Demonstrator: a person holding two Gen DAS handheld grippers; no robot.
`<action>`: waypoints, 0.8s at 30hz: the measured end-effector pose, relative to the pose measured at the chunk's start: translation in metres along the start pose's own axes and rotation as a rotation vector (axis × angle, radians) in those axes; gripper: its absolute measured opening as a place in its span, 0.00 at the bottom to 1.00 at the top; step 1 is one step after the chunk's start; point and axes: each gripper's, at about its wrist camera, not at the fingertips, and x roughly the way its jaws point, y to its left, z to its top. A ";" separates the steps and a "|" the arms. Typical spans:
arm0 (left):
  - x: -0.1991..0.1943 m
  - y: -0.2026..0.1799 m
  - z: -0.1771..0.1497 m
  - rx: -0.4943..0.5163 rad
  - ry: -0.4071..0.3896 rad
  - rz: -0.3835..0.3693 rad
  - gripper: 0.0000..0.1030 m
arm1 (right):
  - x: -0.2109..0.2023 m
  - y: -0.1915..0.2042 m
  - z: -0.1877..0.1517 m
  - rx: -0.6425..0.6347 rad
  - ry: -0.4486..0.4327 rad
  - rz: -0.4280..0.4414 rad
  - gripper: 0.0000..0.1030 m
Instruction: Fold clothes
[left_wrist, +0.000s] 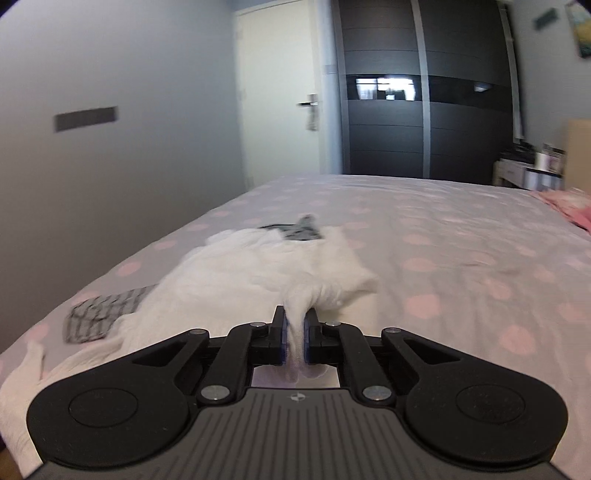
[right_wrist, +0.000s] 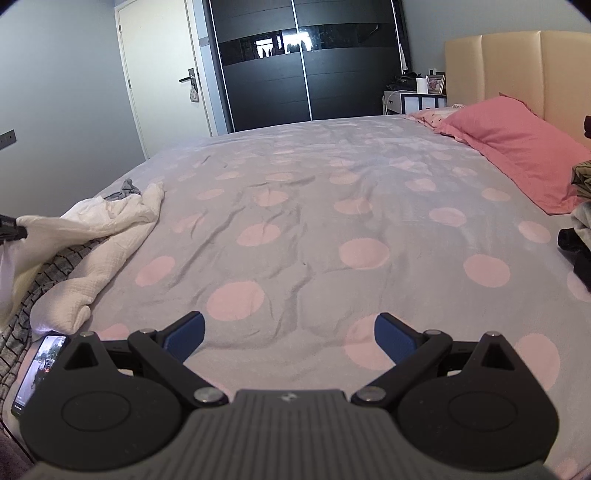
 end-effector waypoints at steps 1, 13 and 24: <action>-0.004 -0.008 0.000 0.012 -0.004 -0.026 0.05 | -0.001 0.001 0.000 -0.002 -0.003 0.002 0.97; -0.078 -0.093 -0.009 0.125 0.039 -0.525 0.05 | -0.015 -0.006 0.003 -0.013 -0.049 -0.056 0.97; -0.121 -0.119 -0.065 0.350 0.349 -0.815 0.05 | -0.021 -0.033 0.018 0.011 -0.052 -0.168 0.96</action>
